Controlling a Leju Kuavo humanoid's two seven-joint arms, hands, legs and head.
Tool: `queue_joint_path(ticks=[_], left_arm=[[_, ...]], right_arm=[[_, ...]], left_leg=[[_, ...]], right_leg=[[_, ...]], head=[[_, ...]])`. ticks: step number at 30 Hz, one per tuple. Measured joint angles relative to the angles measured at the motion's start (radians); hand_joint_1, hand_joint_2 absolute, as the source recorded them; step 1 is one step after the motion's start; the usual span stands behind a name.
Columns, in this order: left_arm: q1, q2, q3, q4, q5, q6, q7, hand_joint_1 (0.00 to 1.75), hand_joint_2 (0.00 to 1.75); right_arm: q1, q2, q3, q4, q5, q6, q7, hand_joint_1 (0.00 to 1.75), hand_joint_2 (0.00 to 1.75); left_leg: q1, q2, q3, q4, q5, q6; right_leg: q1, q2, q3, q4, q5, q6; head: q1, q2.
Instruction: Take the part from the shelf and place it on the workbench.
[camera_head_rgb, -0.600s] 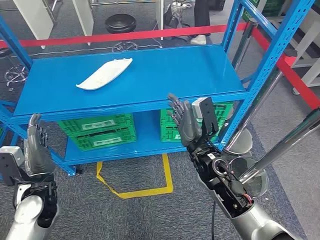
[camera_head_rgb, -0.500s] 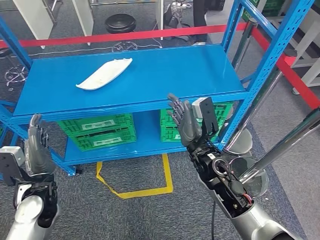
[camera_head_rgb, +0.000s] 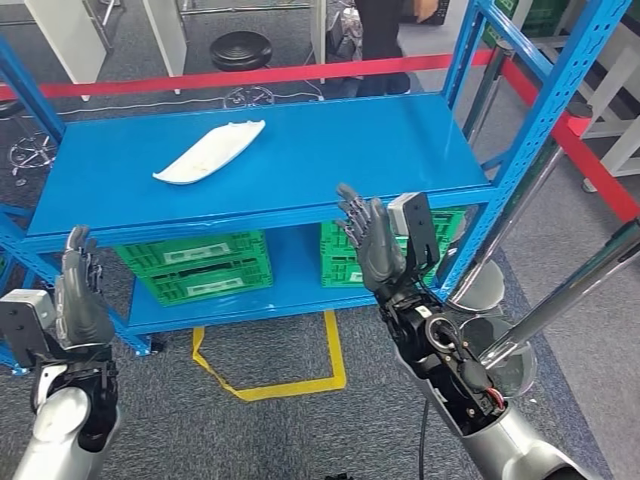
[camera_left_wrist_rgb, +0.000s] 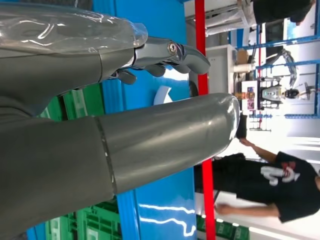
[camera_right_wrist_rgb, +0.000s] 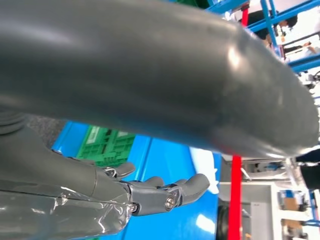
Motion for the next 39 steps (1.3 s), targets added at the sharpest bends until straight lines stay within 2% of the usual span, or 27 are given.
queue_joint_path(ticks=[1, 2, 4, 5, 6, 7, 11, 13, 15, 16, 17, 18, 20, 21, 22, 25, 27, 28, 30, 31, 32, 33, 35, 36, 37, 38, 39], left_arm=[[0.001, 0.000, 0.000, 0.002, 0.000, 0.000, -0.002, 0.00, 0.00], [0.001, 0.000, 0.000, 0.004, 0.000, 0.000, -0.003, 0.00, 0.00], [0.002, 0.000, 0.000, 0.006, 0.000, 0.000, -0.005, 0.00, 0.00], [0.001, 0.000, 0.000, 0.007, 0.000, 0.000, -0.005, 0.00, 0.00], [0.001, 0.000, 0.000, 0.007, 0.000, 0.000, -0.006, 0.00, 0.00], [0.001, 0.000, 0.000, 0.008, 0.000, 0.000, -0.007, 0.00, 0.00], [-0.001, 0.000, 0.000, 0.009, 0.000, 0.000, -0.008, 0.00, 0.00], [-0.003, 0.000, 0.000, 0.010, 0.000, 0.000, -0.008, 0.00, 0.00], [-0.002, 0.001, 0.000, 0.011, 0.000, 0.001, -0.008, 0.00, 0.00], [-0.001, 0.001, 0.000, 0.011, 0.000, 0.002, -0.008, 0.00, 0.00], [0.000, 0.001, 0.000, 0.012, 0.000, 0.003, -0.008, 0.00, 0.00], [0.001, 0.001, 0.000, 0.012, 0.000, 0.004, -0.008, 0.00, 0.00], [0.000, 0.002, 0.000, 0.012, 0.000, 0.006, -0.007, 0.00, 0.00], [0.000, 0.002, 0.000, 0.012, 0.000, 0.006, -0.006, 0.00, 0.00], [-0.001, 0.003, 0.000, 0.012, 0.000, 0.006, -0.006, 0.00, 0.00], [-0.006, 0.003, 0.000, 0.012, 0.000, 0.004, -0.005, 0.00, 0.00], [-0.009, 0.002, 0.000, 0.014, 0.000, 0.000, -0.008, 0.00, 0.00], [-0.011, 0.001, 0.000, 0.014, 0.000, -0.001, -0.010, 0.00, 0.00], [-0.013, 0.000, 0.000, 0.018, 0.001, -0.002, -0.013, 0.00, 0.00], [-0.013, -0.001, 0.000, 0.020, 0.002, -0.003, -0.015, 0.00, 0.00], [-0.012, -0.002, 0.000, 0.023, 0.002, -0.003, -0.016, 0.00, 0.00], [-0.012, -0.002, 0.000, 0.025, 0.003, -0.003, -0.017, 0.00, 0.00], [-0.012, -0.004, 0.000, 0.031, 0.005, -0.003, -0.018, 0.00, 0.00], [-0.013, -0.005, 0.000, 0.033, 0.006, -0.003, -0.019, 0.00, 0.00], [-0.014, -0.005, 0.000, 0.036, 0.007, -0.003, -0.020, 0.00, 0.00], [-0.015, -0.005, 0.000, 0.038, 0.009, -0.003, -0.021, 0.00, 0.00], [-0.017, -0.005, 0.000, 0.039, 0.010, -0.003, -0.021, 0.00, 0.00]], right_arm=[[0.001, 0.000, 0.000, 0.002, 0.000, 0.000, -0.001, 0.00, 0.00], [0.001, 0.000, 0.000, 0.004, 0.000, 0.001, -0.002, 0.00, 0.00], [0.001, 0.000, 0.000, 0.007, 0.000, 0.002, -0.005, 0.00, 0.00], [0.000, 0.000, 0.001, 0.008, 0.000, 0.003, -0.007, 0.00, 0.00], [0.000, 0.000, 0.001, 0.009, 0.000, 0.003, -0.008, 0.00, 0.00], [0.000, 0.000, 0.002, 0.011, -0.001, 0.003, -0.008, 0.00, 0.00], [-0.001, 0.000, 0.002, 0.014, -0.001, 0.003, -0.010, 0.00, 0.00], [-0.004, 0.000, 0.002, 0.014, -0.001, 0.003, -0.011, 0.00, 0.00], [-0.004, 0.000, 0.003, 0.014, -0.001, 0.004, -0.011, 0.00, 0.00], [-0.003, 0.000, 0.004, 0.015, -0.001, 0.004, -0.011, 0.00, 0.00], [-0.003, 0.000, 0.004, 0.016, -0.001, 0.004, -0.011, 0.00, 0.00], [-0.003, 0.000, 0.004, 0.016, -0.001, 0.005, -0.011, 0.00, 0.00], [-0.003, 0.000, 0.004, 0.018, -0.001, 0.005, -0.012, 0.00, 0.00], [-0.004, 0.000, 0.004, 0.019, -0.001, 0.005, -0.013, 0.00, 0.00], [-0.004, 0.000, 0.004, 0.020, -0.001, 0.005, -0.014, 0.00, 0.00], [-0.003, 0.000, 0.003, 0.022, -0.001, 0.003, -0.016, 0.00, 0.00], [-0.005, 0.000, 0.002, 0.022, 0.000, 0.002, -0.018, 0.00, 0.00], [-0.006, 0.000, 0.001, 0.023, 0.000, 0.002, -0.019, 0.00, 0.00], [-0.002, 0.000, 0.000, 0.025, 0.000, 0.003, -0.019, 0.00, 0.00], [0.002, 0.000, 0.000, 0.026, 0.000, 0.003, -0.019, 0.00, 0.00], [0.004, 0.000, 0.000, 0.028, 0.000, 0.003, -0.019, 0.00, 0.00], [0.005, 0.000, 0.000, 0.030, 0.001, 0.004, -0.019, 0.00, 0.00], [0.005, 0.000, -0.001, 0.033, 0.002, 0.005, -0.019, 0.00, 0.00], [0.005, 0.000, -0.002, 0.035, 0.003, 0.006, -0.018, 0.00, 0.00], [0.003, 0.000, -0.002, 0.038, 0.004, 0.010, -0.016, 0.00, 0.00], [0.002, 0.000, -0.002, 0.041, 0.005, 0.014, -0.014, 0.00, 0.00], [0.000, 0.000, -0.002, 0.044, 0.006, 0.020, -0.013, 0.00, 0.00]], left_leg=[[0.001, 0.001, 0.004, 0.000, -0.004, -0.003], [0.004, 0.002, 0.009, 0.001, -0.009, -0.008], [0.013, 0.003, 0.025, 0.006, -0.025, -0.022], [0.015, 0.002, 0.031, 0.010, -0.034, -0.031], [0.015, 0.002, 0.034, 0.015, -0.042, -0.039], [0.014, 0.002, 0.034, 0.019, -0.046, -0.046], [0.017, 0.005, 0.031, 0.040, -0.065, -0.066], [0.017, 0.003, -0.025, 0.145, -0.100, -0.070], [0.016, 0.000, -0.132, 0.298, -0.133, -0.068], [0.014, 0.000, -0.177, 0.345, -0.130, -0.065], [0.012, -0.001, -0.203, 0.352, -0.107, -0.060], [0.008, -0.002, -0.206, 0.316, -0.064, -0.051], [-0.006, -0.007, -0.166, 0.173, 0.036, -0.029], [-0.014, -0.010, -0.142, 0.108, 0.064, -0.019], [-0.019, -0.013, -0.125, 0.067, 0.074, -0.013], [-0.020, -0.013, -0.098, 0.026, 0.058, -0.008], [-0.014, -0.012, -0.069, 0.010, 0.051, -0.003], [-0.011, -0.012, -0.056, 0.004, 0.047, -0.001], [-0.011, -0.011, -0.037, 0.003, 0.033, 0.002], [-0.011, -0.011, -0.027, 0.003, 0.025, 0.001], [-0.010, -0.011, -0.016, 0.003, 0.016, 0.001], [-0.010, -0.011, -0.003, 0.003, 0.005, -0.001], [-0.008, -0.011, 0.025, 0.005, -0.017, -0.008], [-0.007, -0.012, 0.035, 0.007, -0.027, -0.013], [-0.007, -0.012, 0.038, 0.010, -0.036, -0.019], [-0.008, -0.011, 0.038, 0.013, -0.041, -0.025], [-0.009, -0.011, 0.038, 0.015, -0.045, -0.031]], right_leg=[[-0.004, -0.002, -0.025, 0.037, -0.003, 0.004], [-0.009, -0.004, -0.029, 0.032, 0.016, 0.009], [-0.019, -0.012, 0.021, -0.087, 0.093, 0.020], [-0.019, -0.016, 0.056, -0.153, 0.120, 0.026], [-0.019, -0.018, 0.083, -0.201, 0.131, 0.024], [-0.017, -0.018, 0.096, -0.223, 0.126, 0.019], [-0.012, -0.004, 0.112, -0.224, 0.100, -0.019], [-0.012, -0.001, 0.127, -0.227, 0.090, -0.034], [-0.008, 0.002, 0.138, -0.227, 0.078, -0.043], [-0.005, 0.005, 0.144, -0.227, 0.072, -0.045], [-0.003, 0.008, 0.151, -0.227, 0.065, -0.046], [-0.001, 0.011, 0.161, -0.228, 0.058, -0.046], [0.000, 0.017, 0.180, -0.230, 0.043, -0.045], [0.001, 0.020, 0.186, -0.233, 0.037, -0.042], [0.000, 0.022, 0.189, -0.237, 0.032, -0.038], [0.000, 0.022, 0.200, -0.243, 0.031, -0.022], [0.003, 0.012, 0.192, -0.206, 0.016, -0.016], [0.004, 0.008, 0.167, -0.157, -0.002, -0.013], [0.004, 0.002, 0.090, -0.024, -0.045, -0.008], [0.003, 0.001, 0.052, 0.025, -0.059, -0.005], [0.002, -0.001, 0.027, 0.042, -0.057, -0.002], [0.000, -0.002, 0.019, 0.022, -0.034, 0.001], [-0.005, -0.008, 0.042, -0.103, 0.070, 0.004], [-0.005, -0.011, 0.056, -0.164, 0.109, 0.004], [-0.003, -0.013, 0.068, -0.209, 0.135, -0.002], [0.000, -0.014, 0.073, -0.232, 0.143, -0.009], [0.004, -0.013, 0.077, -0.237, 0.133, -0.019]], head=[[0.002, 0.000], [0.002, 0.000], [0.006, 0.000], [0.009, 0.000], [0.013, 0.000], [0.013, 0.000], [0.002, 0.000], [-0.010, 0.000], [-0.021, 0.000], [-0.024, 0.000], [-0.025, 0.000], [-0.026, 0.000], [-0.027, 0.000], [-0.028, 0.000], [-0.029, 0.000], [-0.032, 0.000], [-0.028, 0.000], [-0.023, 0.000], [-0.015, 0.000], [-0.012, 0.000], [-0.009, 0.000], [-0.006, 0.000], [0.000, 0.000], [0.002, 0.000], [0.002, 0.000], [0.002, 0.000], [0.000, 0.000]])
